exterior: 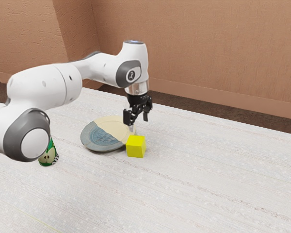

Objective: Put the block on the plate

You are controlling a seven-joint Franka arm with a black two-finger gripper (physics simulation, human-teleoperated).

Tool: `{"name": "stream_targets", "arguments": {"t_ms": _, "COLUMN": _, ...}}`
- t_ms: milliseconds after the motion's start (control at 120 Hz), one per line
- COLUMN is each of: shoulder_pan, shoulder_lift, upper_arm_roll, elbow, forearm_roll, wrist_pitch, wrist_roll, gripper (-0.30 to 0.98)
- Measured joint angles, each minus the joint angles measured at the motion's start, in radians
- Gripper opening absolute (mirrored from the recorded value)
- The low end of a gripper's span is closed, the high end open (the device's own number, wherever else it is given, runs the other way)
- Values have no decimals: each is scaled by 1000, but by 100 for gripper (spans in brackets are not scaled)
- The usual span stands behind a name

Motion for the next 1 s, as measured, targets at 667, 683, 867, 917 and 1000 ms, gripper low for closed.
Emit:
{"name": "stream_targets", "arguments": {"t_ms": 667, "shoulder_pan": -90, "shoulder_lift": -76, "upper_arm_roll": 188, "elbow": -249, "forearm_roll": -198, "wrist_pitch": 256, "wrist_roll": -73, "gripper": 69}}
{"name": "stream_targets", "arguments": {"t_ms": 683, "shoulder_pan": -89, "shoulder_lift": -76, "upper_arm_roll": 185, "elbow": -250, "forearm_roll": -196, "wrist_pitch": 260, "wrist_roll": -75, "gripper": 69}}
{"name": "stream_targets", "arguments": {"t_ms": 867, "shoulder_pan": -93, "shoulder_lift": -89, "upper_arm_roll": 175, "elbow": -278, "forearm_roll": -186, "wrist_pitch": 286, "wrist_roll": -102, "gripper": 69}}
{"name": "stream_targets", "arguments": {"t_ms": 917, "shoulder_pan": -94, "shoulder_lift": -94, "upper_arm_roll": 175, "elbow": -286, "forearm_roll": -184, "wrist_pitch": 291, "wrist_roll": -108, "gripper": 69}}
{"name": "stream_targets", "arguments": {"t_ms": 1000, "shoulder_pan": -97, "shoulder_lift": -110, "upper_arm_roll": 175, "elbow": -309, "forearm_roll": -183, "wrist_pitch": 296, "wrist_roll": -116, "gripper": 69}}
